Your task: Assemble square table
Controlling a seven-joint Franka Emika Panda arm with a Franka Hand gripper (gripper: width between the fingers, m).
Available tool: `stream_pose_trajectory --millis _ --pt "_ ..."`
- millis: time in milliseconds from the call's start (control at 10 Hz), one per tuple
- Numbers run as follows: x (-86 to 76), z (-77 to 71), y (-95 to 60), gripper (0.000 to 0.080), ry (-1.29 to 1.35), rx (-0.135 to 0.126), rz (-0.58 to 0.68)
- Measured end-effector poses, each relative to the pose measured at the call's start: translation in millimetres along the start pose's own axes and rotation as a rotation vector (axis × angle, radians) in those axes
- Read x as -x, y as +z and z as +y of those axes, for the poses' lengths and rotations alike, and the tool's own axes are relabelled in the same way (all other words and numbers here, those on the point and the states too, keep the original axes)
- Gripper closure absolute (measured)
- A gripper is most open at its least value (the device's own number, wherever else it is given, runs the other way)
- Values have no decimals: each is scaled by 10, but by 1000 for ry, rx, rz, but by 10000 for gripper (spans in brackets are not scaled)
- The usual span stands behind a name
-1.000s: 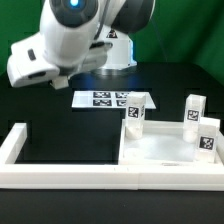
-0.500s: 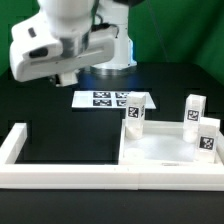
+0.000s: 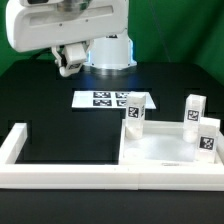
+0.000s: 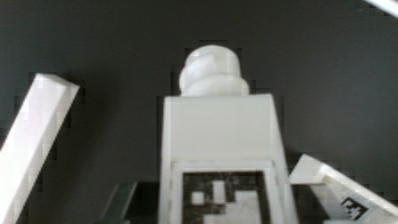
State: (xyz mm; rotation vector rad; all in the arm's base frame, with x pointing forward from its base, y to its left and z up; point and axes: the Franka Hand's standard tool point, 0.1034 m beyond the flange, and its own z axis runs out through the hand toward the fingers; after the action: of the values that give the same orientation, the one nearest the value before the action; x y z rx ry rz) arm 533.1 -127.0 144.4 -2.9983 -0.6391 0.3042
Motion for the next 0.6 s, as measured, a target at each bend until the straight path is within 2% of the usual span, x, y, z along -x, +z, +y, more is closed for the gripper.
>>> stream_pose_trajectory --millis 200,400,500,600 --pt "-4 40 -5 528 21 16 84" --pt "-362 -77 70 528 81 -23 161" --pt "-565 -160 109 528 132 -21 207" --pt "-836 -260 120 528 179 -3 293"
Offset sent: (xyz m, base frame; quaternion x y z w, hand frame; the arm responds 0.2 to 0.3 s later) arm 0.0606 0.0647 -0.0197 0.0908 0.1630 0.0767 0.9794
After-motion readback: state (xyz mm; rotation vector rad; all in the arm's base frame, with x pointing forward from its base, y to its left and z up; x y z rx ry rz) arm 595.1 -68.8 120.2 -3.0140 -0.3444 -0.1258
